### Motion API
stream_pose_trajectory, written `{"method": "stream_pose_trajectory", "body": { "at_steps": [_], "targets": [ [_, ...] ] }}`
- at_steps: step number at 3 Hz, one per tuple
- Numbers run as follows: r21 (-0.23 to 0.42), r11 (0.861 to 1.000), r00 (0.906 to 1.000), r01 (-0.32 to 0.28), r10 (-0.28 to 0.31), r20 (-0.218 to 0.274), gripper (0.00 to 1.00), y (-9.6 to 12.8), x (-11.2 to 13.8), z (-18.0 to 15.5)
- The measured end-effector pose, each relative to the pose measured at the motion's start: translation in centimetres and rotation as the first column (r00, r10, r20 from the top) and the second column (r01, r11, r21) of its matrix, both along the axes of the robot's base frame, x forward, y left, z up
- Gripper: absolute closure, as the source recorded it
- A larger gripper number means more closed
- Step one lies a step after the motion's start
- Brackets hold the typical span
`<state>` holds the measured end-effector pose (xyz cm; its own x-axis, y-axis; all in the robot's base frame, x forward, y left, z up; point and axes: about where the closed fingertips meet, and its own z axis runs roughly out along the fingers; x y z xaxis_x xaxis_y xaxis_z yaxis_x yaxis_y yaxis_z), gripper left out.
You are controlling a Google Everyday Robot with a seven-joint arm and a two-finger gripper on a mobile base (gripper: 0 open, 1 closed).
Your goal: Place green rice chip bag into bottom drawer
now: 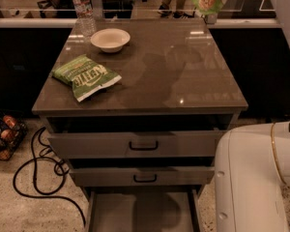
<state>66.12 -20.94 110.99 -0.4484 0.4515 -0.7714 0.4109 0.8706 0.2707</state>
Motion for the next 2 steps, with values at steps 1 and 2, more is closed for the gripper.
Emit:
{"method": "stream_pose_trajectory", "body": {
  "at_steps": [1,2],
  "targets": [
    [0.001,1.000,0.9997,-0.014,0.014,0.022,0.67,0.28,0.69,0.23],
    [0.002,1.000,0.9989,-0.026,0.026,0.038,0.43,0.49,1.29,0.34]
  ]
}}
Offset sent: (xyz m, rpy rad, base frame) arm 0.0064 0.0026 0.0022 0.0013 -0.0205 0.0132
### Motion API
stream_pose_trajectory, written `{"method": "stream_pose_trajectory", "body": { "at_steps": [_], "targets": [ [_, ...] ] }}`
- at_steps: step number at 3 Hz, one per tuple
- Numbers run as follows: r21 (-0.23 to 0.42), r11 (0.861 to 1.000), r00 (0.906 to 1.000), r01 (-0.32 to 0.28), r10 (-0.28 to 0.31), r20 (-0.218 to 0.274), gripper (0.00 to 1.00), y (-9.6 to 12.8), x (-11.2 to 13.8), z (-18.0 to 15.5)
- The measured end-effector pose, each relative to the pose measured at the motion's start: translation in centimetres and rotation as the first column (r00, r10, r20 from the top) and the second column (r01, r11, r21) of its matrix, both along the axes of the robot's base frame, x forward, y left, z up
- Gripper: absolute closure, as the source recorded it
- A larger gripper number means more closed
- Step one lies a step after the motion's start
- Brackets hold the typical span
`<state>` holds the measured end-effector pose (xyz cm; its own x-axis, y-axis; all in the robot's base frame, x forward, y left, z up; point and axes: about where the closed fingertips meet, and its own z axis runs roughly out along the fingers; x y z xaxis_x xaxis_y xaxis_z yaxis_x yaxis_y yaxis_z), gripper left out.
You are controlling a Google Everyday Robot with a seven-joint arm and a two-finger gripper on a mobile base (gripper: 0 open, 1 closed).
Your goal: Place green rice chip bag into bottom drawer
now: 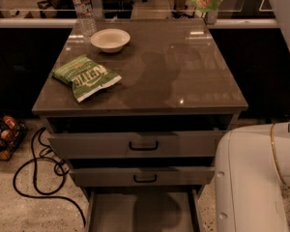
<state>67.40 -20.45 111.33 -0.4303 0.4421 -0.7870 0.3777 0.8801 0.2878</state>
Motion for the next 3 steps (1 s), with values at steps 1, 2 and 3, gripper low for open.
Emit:
{"method": "stream_pose_trajectory", "body": {
  "at_steps": [1,2,3],
  "targets": [
    [0.000,1.000,0.9999,-0.009,0.009,0.011,0.20,0.14,0.48,0.01],
    [0.001,1.000,0.9995,-0.021,0.021,0.023,0.00,0.34,1.23,-0.10],
    [0.001,1.000,0.9995,-0.021,0.021,0.023,0.00,0.34,1.23,-0.11]
  ]
}}
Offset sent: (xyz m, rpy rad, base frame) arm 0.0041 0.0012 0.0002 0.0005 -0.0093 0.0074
